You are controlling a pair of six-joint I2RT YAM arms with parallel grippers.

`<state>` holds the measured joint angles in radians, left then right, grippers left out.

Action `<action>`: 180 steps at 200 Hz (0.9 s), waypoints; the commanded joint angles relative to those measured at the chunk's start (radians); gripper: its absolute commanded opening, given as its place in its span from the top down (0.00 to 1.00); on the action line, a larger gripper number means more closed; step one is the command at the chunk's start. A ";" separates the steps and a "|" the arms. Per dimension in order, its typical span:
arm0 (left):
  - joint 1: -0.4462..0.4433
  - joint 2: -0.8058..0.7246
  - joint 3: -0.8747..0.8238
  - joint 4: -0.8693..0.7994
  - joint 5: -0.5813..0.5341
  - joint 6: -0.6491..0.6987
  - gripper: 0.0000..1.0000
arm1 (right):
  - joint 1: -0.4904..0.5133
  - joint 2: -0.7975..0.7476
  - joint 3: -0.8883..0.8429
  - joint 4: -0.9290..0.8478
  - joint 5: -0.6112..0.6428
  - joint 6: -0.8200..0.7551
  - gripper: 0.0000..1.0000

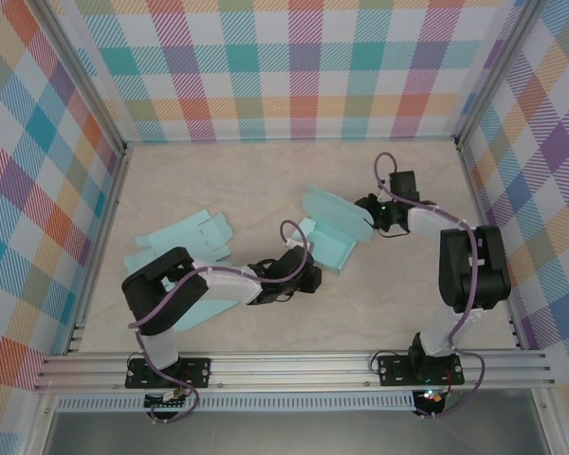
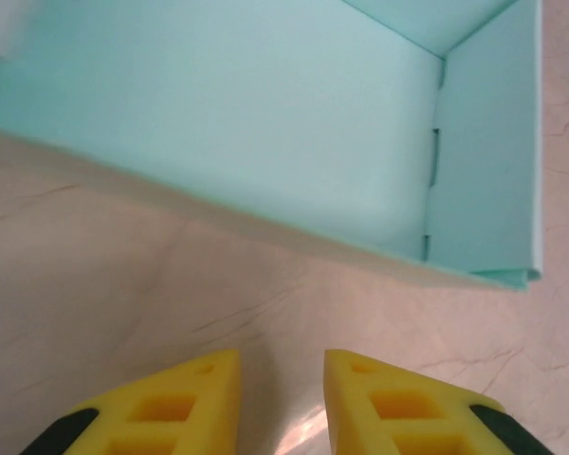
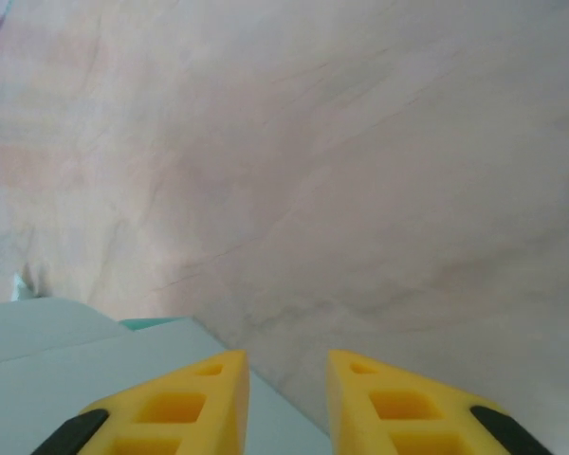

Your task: Fold the paper box

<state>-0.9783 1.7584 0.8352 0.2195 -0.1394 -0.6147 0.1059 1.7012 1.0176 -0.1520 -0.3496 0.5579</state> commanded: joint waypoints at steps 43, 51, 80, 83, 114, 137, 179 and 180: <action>0.153 -0.176 0.115 -0.339 -0.119 0.256 0.47 | -0.012 -0.377 -0.180 -0.266 0.198 -0.024 0.58; 0.165 -0.150 0.149 -0.369 -0.124 0.287 0.47 | -0.013 -0.427 -0.216 -0.280 0.206 -0.007 0.56; 0.235 -0.057 0.210 -0.355 -0.065 0.357 0.46 | -0.008 -0.626 -0.344 -0.344 0.180 0.055 0.36; 0.246 -0.047 0.214 -0.349 -0.053 0.358 0.46 | -0.006 -0.651 -0.357 -0.352 0.172 0.063 0.24; 0.296 0.034 0.284 -0.333 0.041 0.402 0.46 | 0.071 -0.791 -0.433 -0.413 0.173 0.137 0.00; 0.296 0.069 0.312 -0.323 0.073 0.424 0.45 | 0.151 -0.837 -0.473 -0.404 0.192 0.203 0.00; 0.306 0.116 0.333 -0.283 0.074 0.419 0.46 | 0.282 -0.764 -0.450 -0.361 0.267 0.247 0.00; 0.306 0.117 0.335 -0.284 0.074 0.419 0.46 | 0.284 -0.761 -0.449 -0.359 0.268 0.248 0.00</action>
<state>-0.6788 1.8435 1.1366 -0.0940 -0.0959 -0.2134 0.3435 0.8909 0.5552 -0.5388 -0.1322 0.7517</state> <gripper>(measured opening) 0.543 0.996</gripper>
